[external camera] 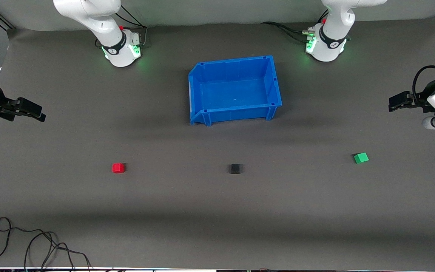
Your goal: Attach green and red cubes to black cube
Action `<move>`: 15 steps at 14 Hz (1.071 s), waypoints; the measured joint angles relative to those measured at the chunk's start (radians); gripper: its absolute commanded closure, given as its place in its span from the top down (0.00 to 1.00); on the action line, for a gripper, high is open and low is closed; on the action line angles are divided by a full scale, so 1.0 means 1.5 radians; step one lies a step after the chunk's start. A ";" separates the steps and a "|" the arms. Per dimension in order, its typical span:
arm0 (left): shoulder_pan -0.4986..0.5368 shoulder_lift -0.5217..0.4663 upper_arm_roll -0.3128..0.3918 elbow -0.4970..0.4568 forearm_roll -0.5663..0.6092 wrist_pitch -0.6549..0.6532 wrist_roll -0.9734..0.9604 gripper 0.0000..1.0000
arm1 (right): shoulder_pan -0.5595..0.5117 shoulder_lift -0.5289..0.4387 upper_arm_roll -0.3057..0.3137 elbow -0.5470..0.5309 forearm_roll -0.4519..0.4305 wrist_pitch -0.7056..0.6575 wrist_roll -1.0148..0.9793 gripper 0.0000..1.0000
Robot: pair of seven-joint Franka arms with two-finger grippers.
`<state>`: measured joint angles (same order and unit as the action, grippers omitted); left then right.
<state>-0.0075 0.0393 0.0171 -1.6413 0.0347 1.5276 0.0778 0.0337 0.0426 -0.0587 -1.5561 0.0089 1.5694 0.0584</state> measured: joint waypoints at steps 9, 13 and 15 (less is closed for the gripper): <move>0.060 0.011 0.006 -0.038 0.000 0.035 0.003 1.00 | 0.001 0.049 0.004 0.043 0.018 0.004 0.505 1.00; 0.078 0.042 0.006 -0.110 0.000 0.160 0.002 1.00 | -0.001 0.072 0.001 0.045 0.094 0.005 0.804 1.00; 0.090 0.064 0.006 -0.149 0.000 0.226 0.002 1.00 | -0.003 0.091 -0.002 0.043 0.139 0.010 0.869 1.00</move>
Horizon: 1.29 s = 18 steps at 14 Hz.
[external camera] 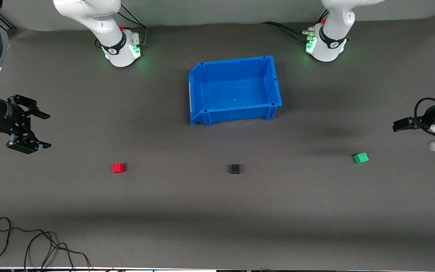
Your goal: Attach green and red cubes to black cube
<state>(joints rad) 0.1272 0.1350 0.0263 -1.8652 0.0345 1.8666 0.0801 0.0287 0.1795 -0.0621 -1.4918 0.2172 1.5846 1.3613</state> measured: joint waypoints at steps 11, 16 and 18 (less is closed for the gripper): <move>-0.043 0.204 -0.018 -0.018 -0.003 0.209 -0.183 1.00 | -0.003 0.104 -0.005 -0.256 0.189 0.367 -0.072 1.00; -0.040 0.239 -0.013 -0.040 -0.003 0.292 -0.181 1.00 | -0.004 0.196 -0.007 -0.294 0.286 0.475 -0.207 1.00; -0.039 0.242 -0.013 -0.067 -0.002 0.343 -0.172 1.00 | -0.006 0.231 -0.007 -0.295 0.318 0.507 -0.244 1.00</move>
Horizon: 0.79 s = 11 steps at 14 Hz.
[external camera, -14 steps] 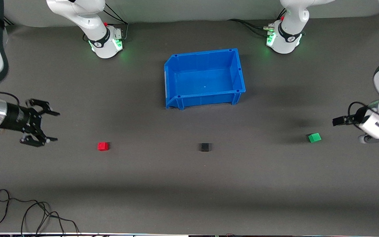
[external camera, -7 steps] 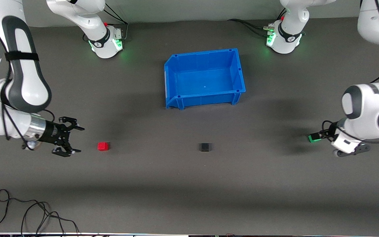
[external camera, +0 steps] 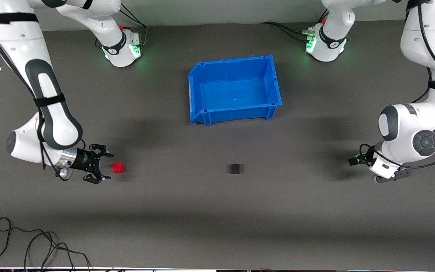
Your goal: Attach green and red cubes to black cube
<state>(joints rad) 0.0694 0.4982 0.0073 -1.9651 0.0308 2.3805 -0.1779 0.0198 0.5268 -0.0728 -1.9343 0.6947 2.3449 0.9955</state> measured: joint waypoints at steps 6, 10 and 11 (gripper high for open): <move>0.012 0.003 0.001 -0.040 0.000 0.073 0.021 0.68 | 0.001 0.024 0.001 0.000 0.003 0.020 -0.005 1.00; 0.019 0.003 0.001 -0.042 0.000 0.076 0.026 0.60 | 0.001 0.032 0.001 0.000 0.003 0.020 -0.005 0.93; 0.021 0.003 0.001 -0.044 0.000 0.078 0.028 0.51 | 0.001 0.033 0.001 0.001 0.003 0.020 -0.005 0.85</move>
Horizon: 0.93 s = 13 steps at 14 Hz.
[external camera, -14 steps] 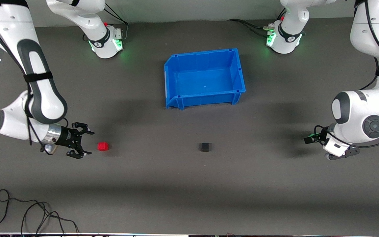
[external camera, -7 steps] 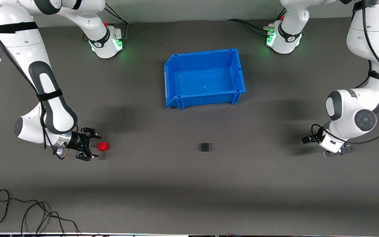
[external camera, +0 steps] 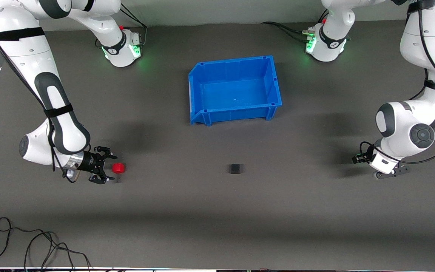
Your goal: Attach green and red cubes to black cube
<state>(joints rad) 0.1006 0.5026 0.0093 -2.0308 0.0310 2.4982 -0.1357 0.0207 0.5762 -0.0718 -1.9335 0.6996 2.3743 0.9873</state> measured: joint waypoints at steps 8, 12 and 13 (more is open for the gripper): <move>0.004 -0.002 -0.001 -0.004 -0.031 0.016 -0.018 0.00 | 0.000 0.001 0.001 0.002 0.000 0.000 -0.016 0.28; 0.002 -0.016 -0.026 -0.002 -0.161 -0.010 -0.126 0.00 | 0.001 0.001 0.002 0.008 0.001 -0.001 -0.017 0.28; 0.000 -0.019 -0.040 -0.002 -0.196 -0.012 -0.160 0.00 | 0.002 0.000 0.004 0.012 0.001 -0.005 -0.017 0.28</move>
<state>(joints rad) 0.1011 0.4743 -0.0504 -2.0342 -0.2632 2.4795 -0.3754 0.0231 0.5769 -0.0665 -1.9158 0.7005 2.3667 0.9624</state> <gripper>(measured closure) 0.604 0.608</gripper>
